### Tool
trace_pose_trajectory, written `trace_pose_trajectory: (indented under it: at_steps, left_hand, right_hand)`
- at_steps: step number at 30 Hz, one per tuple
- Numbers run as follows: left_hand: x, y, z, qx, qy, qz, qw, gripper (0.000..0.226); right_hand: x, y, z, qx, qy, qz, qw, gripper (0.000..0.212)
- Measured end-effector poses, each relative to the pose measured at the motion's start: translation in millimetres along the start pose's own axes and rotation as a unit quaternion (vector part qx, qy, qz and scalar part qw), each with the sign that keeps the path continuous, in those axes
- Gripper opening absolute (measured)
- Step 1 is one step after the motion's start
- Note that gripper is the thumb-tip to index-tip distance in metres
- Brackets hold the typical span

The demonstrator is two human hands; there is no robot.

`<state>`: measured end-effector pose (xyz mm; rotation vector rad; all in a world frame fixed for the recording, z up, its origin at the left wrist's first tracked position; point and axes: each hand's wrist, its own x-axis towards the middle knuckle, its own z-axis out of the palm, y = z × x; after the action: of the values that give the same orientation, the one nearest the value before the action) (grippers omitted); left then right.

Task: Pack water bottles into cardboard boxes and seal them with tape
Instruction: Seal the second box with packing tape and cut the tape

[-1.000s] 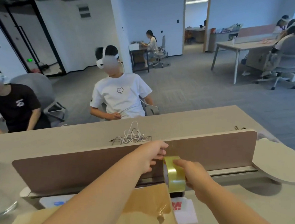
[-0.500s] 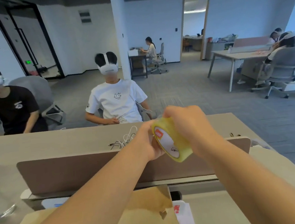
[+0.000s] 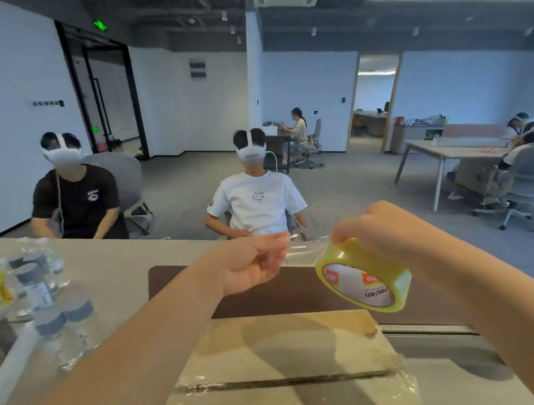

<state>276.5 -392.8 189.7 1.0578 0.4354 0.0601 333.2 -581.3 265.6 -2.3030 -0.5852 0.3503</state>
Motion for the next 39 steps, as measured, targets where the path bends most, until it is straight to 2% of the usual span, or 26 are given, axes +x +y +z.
trace_pose_trajectory:
  at_steps: [3,6,8,11,13,21,23,34,39]
  left_hand:
    - [-47.9,0.7,-21.0,0.121,0.060,0.052,0.990,0.014]
    - [-88.8,-5.4,-40.5,0.225,0.145,0.113,0.957,0.014]
    - [-110.9,-15.1,-54.1,0.248,0.187,0.134,0.941,0.014]
    - [-131.7,-38.3,-70.9,0.236,0.201,0.124,0.943,0.019]
    - [-138.0,-55.1,-81.6,0.222,0.217,0.113,0.944,0.020]
    - [-149.9,-83.6,-122.3,0.150,0.286,0.089,0.942,0.024]
    - [-149.5,-85.3,-126.7,0.152,0.292,0.090,0.940,0.024]
    - [-130.1,-102.1,-147.8,0.106,0.310,0.036,0.944,0.025]
    - [-125.2,-111.1,-156.3,0.104,0.308,0.028,0.945,0.026]
  right_hand:
    - [-22.9,-12.9,24.8,-0.067,-0.024,-0.014,0.997,0.023]
    - [-39.6,-17.7,53.2,-0.154,-0.057,-0.008,0.986,0.024]
    - [-47.6,-16.2,66.8,-0.218,-0.058,0.001,0.974,0.030]
    - [-53.0,-12.3,83.0,-0.317,-0.060,0.004,0.947,0.051]
    - [-53.8,-11.2,97.6,-0.341,-0.065,-0.002,0.938,0.053]
    - [-40.7,-7.8,154.5,-0.242,-0.132,0.014,0.961,0.050]
    - [-36.4,-10.5,161.7,-0.249,-0.140,0.013,0.958,0.053]
    - [-25.5,-19.4,176.7,-0.313,-0.180,0.007,0.933,0.032]
    - [-21.3,-21.7,182.2,-0.333,-0.191,0.008,0.923,0.031]
